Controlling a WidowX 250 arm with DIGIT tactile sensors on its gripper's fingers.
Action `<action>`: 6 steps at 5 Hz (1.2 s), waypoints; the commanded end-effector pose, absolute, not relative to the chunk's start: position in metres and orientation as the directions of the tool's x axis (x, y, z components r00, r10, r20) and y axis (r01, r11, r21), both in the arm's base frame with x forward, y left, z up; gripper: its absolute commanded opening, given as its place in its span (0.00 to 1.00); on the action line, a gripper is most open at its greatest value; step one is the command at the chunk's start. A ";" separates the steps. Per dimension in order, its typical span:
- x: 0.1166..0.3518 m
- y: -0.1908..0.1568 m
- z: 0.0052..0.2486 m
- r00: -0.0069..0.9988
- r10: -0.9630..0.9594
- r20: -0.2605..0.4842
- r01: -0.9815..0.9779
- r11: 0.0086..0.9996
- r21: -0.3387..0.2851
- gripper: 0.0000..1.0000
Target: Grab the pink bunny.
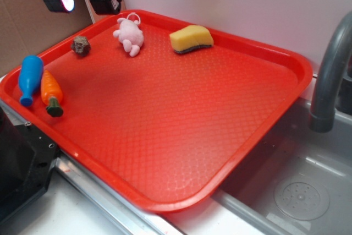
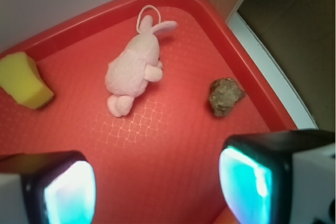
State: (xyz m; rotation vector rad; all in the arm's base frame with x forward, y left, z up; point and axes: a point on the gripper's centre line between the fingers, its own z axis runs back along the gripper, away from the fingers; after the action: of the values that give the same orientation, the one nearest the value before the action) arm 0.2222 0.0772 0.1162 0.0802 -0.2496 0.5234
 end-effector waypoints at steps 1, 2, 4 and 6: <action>0.276 0.098 0.083 0.561 0.779 0.280 -0.816 0.578 0.025 1.00; 0.289 0.104 0.074 0.531 0.805 0.263 -0.836 0.548 0.012 1.00; 0.299 0.124 0.041 0.707 0.660 0.254 -0.704 0.691 0.164 1.00; 0.312 0.112 0.041 0.833 0.537 0.136 -0.547 0.835 0.052 0.00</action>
State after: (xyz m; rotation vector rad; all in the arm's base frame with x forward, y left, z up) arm 0.3061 0.1015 0.0204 0.0872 -0.0569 0.5709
